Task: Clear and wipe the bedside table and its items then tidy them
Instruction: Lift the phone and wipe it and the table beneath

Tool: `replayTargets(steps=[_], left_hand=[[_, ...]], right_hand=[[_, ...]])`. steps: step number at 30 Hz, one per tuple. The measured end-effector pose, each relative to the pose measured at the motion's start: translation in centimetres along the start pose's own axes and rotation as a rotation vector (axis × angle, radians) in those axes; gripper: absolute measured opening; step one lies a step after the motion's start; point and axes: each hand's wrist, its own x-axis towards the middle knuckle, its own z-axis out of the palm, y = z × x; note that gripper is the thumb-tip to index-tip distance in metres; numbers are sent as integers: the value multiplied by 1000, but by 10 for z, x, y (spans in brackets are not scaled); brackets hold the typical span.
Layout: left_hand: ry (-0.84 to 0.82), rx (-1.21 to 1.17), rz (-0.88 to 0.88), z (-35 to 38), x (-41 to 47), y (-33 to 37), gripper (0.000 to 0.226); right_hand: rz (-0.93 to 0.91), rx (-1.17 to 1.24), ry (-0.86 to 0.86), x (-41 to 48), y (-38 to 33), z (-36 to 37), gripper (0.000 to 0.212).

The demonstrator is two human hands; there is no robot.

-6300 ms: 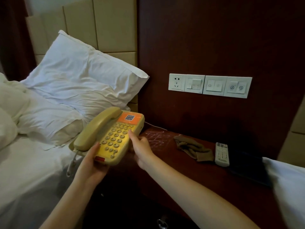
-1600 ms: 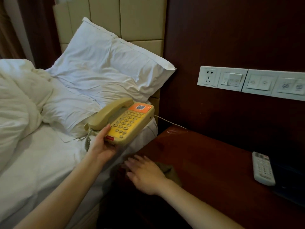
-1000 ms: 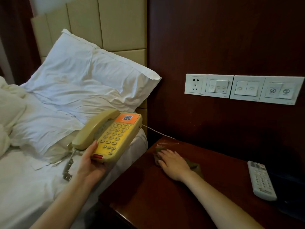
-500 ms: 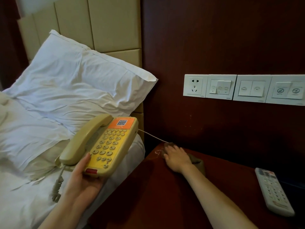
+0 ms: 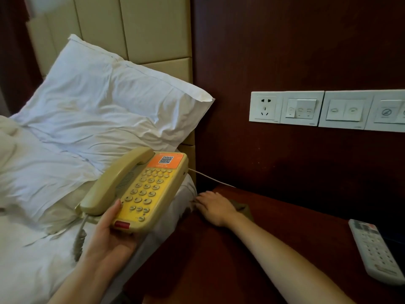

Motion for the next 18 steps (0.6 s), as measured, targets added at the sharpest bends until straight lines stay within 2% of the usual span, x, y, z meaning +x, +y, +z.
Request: replayTargets(steps=[4,9,10,12,13,16,18], left_hand=[[-7,-1,-28,-2,2,0,75],[16,-15,-41,-2,0,0,70],[17,-13,-41,0,-1,-1,62],[36,-16,-32,1,-4,-3,26],[65,-24,-25,1,-4,-5,19],[123,-60,-33,0,0,-6,22],[118,-62,-48,3,-2,-5,25]], right_hand=[[213,-51,-1,14,43,-6,52],[314,-47,30,2,83,-11,50],[331,-48,26,-4,88,-13,49],[368,-57,16,-14,94,-17,49],[384,-62,13,-16,95,-18,50],[425,-74,4,-19,86,-17,52],[386,-70,-13,-14,71,-15,53]])
